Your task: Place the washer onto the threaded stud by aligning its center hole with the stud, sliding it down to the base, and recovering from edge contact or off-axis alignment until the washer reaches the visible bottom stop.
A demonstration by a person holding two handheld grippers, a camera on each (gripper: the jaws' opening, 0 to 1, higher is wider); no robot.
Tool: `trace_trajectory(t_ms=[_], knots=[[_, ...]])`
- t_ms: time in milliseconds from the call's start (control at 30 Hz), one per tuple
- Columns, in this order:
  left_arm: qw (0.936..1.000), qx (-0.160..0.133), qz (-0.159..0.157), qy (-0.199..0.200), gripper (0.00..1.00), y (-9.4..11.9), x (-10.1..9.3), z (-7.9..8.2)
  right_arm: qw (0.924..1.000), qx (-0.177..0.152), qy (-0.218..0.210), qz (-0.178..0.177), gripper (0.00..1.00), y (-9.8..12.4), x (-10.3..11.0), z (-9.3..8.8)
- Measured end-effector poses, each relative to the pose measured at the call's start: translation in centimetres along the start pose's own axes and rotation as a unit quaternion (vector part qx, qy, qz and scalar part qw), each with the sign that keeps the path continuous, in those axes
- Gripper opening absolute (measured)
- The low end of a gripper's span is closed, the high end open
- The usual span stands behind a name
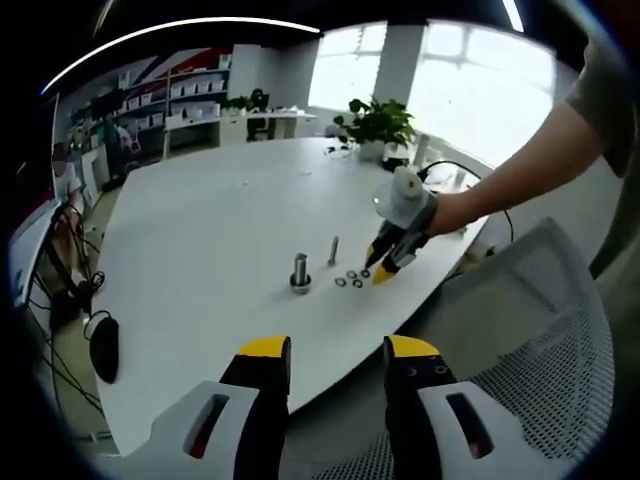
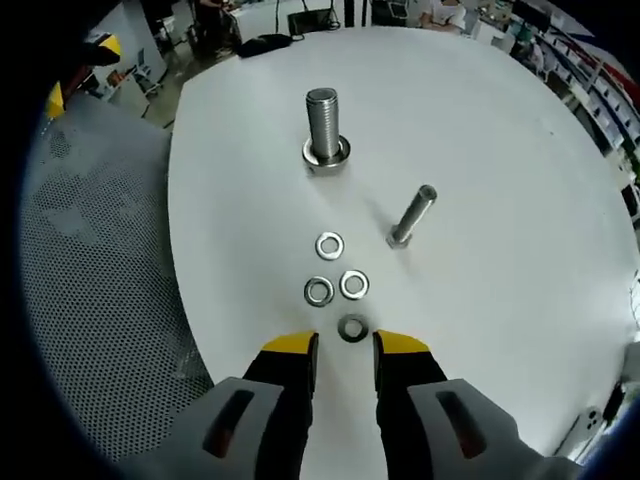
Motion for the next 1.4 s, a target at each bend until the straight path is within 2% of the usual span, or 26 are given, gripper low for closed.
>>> trace_trajectory(t_ms=[67, 233, 333, 433, 500, 633, 733, 900, 1000, 1133, 1300, 1400], knots=[[1.0, 0.0, 0.0, 0.0, 0.35, 0.0, 0.0, 0.0, 0.9999, 0.001, 0.011, 0.006, 0.22, -0.1, -0.2, 0.1], [1.0, -0.002, -0.001, -0.001, 0.35, 0.0, -0.1, 0.1, 0.9952, 0.042, 0.086, 0.022, 0.22, -0.2, -0.1, 0.6], [1.0, -0.001, -0.002, -0.001, 0.35, 0.0, 0.0, 0.0, 0.9909, 0.07, 0.111, 0.028, 0.21, -0.3, 0.0, 1.0], [1.0, -0.003, 0.0, 0.0, 0.35, 0.0, 0.0, 0.1, 0.9891, 0.088, 0.115, 0.026, 0.17, -0.5, -0.3, 1.4], [1.0, -0.005, 0.001, 0.001, 0.35, 0.0, 0.0, 0.1, 0.9893, 0.106, 0.097, 0.027, 0.15, -0.6, -0.7, 1.7], [1.0, -0.002, 0.001, 0.0, 0.35, 0.0, 0.0, 0.0, 0.9853, 0.123, 0.114, 0.033, 0.14, -0.7, -0.6, 1.9], [1.0, -0.003, 0.0, 0.0, 0.35, 0.0, 0.0, 0.1, 0.985, 0.131, 0.107, 0.031, 0.14, -0.7, -0.7, 1.9], [1.0, -0.001, 0.0, 0.0, 0.34, 0.0, 0.0, 0.0, 0.9857, 0.137, 0.096, 0.02, 0.14, -0.7, -0.5, 1.9], [1.0, -0.002, -0.001, 0.0, 0.34, 0.0, 0.0, 0.1, 0.9884, 0.139, 0.06, 0.0, 0.14, -0.7, -0.3, 1.9], [1.0, 0.0, -0.001, 0.001, 0.33, 0.0, 0.0, 0.0, 0.9892, 0.132, 0.063, -0.002, 0.14, -0.6, -0.3, 1.8], [1.0, -0.002, -0.002, 0.002, 0.33, 0.0, 0.0, 0.1, 0.9955, 0.088, 0.033, 0.008, 0.14, -0.4, -0.6, 1.3], [1.0, 0.0, -0.002, 0.002, 0.33, 0.0, 0.0, 0.0, 0.9966, 0.068, 0.047, -0.002, 0.14, -0.2, -0.3, 1.0]])
Point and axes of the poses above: the point that each gripper's makers call its tool centre point, and the gripper's own axes: y roughly backward along the fingers, x roughly to its left, z roughly out of its top, the point moved 6 cm from there along y, roughly backward along the fingers
